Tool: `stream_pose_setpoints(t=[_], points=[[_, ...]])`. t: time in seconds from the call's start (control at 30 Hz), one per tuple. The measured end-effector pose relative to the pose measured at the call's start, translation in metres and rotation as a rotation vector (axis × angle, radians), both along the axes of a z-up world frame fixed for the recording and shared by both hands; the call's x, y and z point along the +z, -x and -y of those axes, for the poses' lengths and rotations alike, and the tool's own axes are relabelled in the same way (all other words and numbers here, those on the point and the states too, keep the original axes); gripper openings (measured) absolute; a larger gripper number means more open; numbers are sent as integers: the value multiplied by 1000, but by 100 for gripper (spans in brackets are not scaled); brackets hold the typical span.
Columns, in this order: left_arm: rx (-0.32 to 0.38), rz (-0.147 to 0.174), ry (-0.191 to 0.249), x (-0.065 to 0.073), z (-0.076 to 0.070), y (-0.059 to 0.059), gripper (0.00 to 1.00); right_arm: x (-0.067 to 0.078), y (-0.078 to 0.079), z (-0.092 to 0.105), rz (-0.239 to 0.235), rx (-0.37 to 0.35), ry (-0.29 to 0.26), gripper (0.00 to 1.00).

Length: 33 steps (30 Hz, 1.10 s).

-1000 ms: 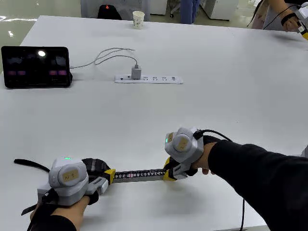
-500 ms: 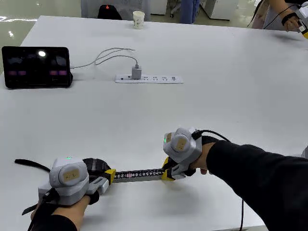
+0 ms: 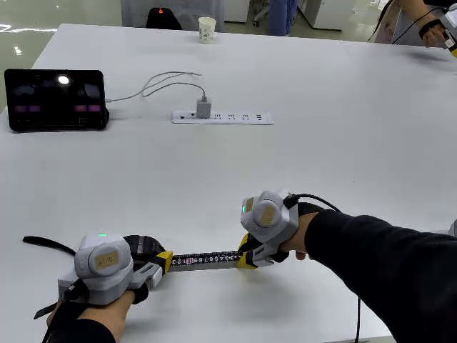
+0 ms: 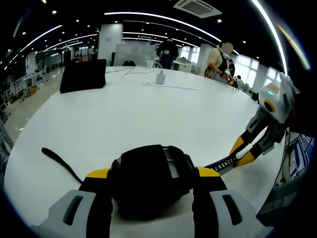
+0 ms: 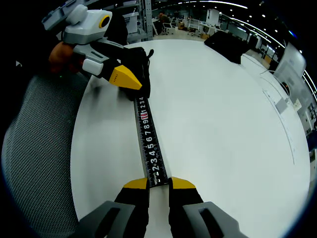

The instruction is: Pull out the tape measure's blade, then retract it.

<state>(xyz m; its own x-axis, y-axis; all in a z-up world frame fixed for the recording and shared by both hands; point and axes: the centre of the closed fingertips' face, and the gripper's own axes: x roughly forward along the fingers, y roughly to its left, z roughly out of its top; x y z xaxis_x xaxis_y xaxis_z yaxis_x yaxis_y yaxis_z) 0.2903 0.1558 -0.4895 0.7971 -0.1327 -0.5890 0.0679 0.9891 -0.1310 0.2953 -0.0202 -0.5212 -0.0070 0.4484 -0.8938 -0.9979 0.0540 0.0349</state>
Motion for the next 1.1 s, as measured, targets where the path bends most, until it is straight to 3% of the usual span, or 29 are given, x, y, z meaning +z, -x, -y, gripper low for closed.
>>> stream_pose_setpoints(t=[1.1], points=[[-5, -4, 0, -1, 1, 0, 60, -1, 4, -12, -22, -1, -4, 11]])
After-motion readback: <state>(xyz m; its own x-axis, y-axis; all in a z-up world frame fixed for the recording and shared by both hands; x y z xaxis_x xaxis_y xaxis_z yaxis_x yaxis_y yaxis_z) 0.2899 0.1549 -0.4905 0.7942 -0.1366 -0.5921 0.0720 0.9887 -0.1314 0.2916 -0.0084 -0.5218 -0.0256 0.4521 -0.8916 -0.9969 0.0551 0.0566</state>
